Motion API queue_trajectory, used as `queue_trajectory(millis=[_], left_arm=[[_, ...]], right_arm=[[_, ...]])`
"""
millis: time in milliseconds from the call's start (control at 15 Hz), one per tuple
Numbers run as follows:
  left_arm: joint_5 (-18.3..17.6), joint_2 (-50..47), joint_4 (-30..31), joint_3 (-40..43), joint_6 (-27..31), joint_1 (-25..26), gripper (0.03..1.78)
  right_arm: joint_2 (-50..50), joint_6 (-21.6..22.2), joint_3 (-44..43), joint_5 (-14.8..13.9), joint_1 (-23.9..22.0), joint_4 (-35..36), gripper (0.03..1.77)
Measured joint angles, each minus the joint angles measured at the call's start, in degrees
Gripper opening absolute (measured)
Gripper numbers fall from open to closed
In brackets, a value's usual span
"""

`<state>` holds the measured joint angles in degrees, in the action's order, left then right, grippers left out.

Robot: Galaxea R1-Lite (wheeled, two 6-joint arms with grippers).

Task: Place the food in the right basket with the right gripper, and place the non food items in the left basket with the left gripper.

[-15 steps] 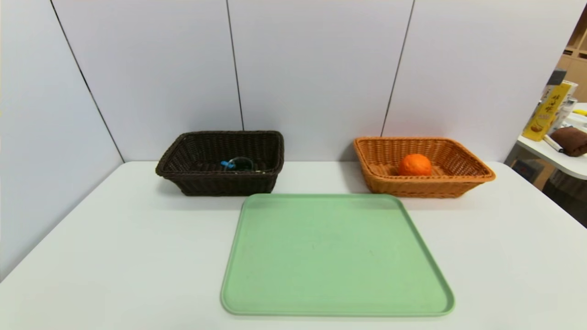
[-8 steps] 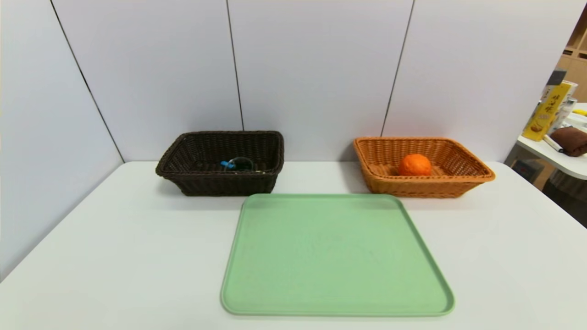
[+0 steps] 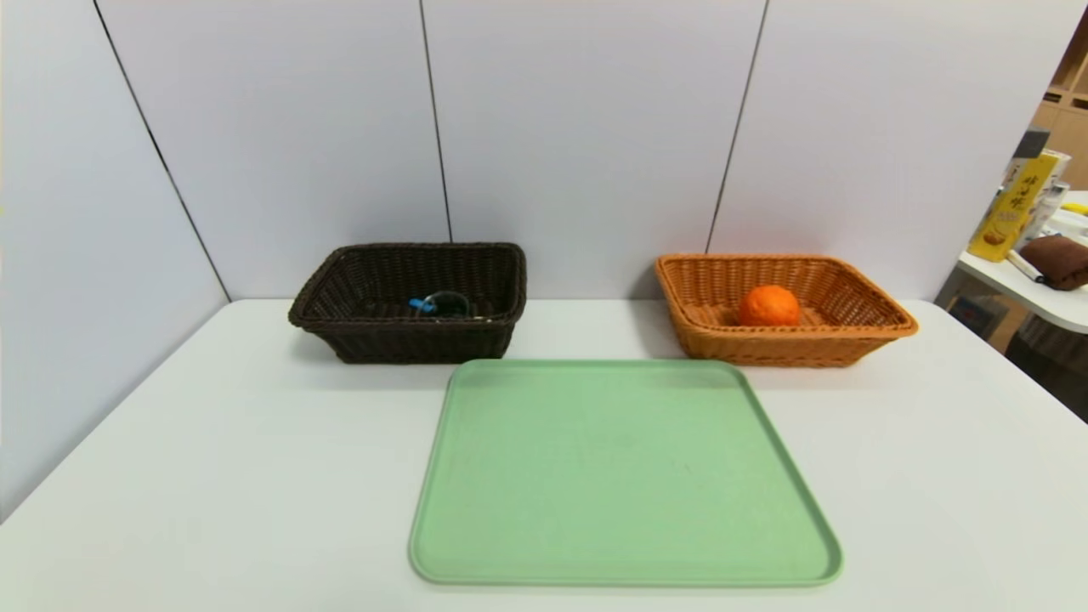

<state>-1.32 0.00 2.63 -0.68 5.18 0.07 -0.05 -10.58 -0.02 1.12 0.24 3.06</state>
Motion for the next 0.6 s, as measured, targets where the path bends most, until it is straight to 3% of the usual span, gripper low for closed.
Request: queue_trajectory(millis=[400,600], left_arm=[[0.66,0.00,-3.04,0.66,-0.61,-0.02,1.69],[0.61,0.00,-2.90,0.68,-0.50,0.00,1.69]], right_arm=[[0.00,0.39,0.02,0.66,0.00,-3.16,1.69],[0.02,3.54,-0.02,1.18,0.00,-3.72,1.69]])
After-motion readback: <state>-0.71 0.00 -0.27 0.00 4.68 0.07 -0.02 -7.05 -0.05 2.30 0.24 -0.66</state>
